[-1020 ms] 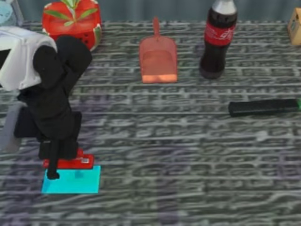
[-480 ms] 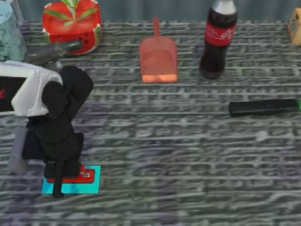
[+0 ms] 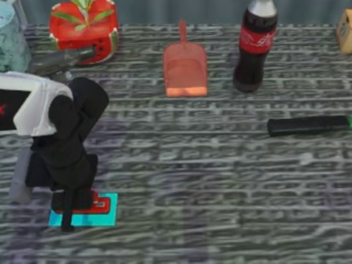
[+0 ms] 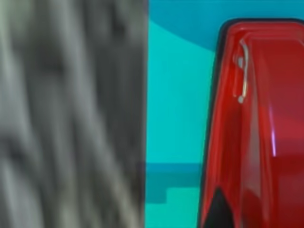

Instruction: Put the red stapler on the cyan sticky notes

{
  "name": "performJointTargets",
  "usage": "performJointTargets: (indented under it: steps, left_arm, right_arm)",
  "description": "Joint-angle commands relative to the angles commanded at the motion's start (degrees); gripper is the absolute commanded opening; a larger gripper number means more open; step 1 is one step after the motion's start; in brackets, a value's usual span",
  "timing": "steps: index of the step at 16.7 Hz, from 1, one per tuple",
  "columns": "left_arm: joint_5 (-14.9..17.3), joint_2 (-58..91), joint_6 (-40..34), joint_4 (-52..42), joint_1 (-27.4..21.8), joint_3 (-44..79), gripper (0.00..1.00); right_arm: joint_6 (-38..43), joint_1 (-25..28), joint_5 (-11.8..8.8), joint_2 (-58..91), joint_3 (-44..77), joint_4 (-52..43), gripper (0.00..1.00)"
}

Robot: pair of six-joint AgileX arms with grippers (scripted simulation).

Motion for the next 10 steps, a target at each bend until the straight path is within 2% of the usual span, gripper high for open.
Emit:
performJointTargets:
  steps: [6,10]
  left_arm:
    - [0.0,0.0,0.0,0.0,0.0,0.0,0.98]
    - [0.0,0.0,0.0,0.0,0.0,0.0,1.0]
  right_arm:
    - [0.0,0.0,0.0,0.0,0.0,0.0,1.0]
    - [0.0,0.0,0.0,0.0,0.0,0.0,1.0]
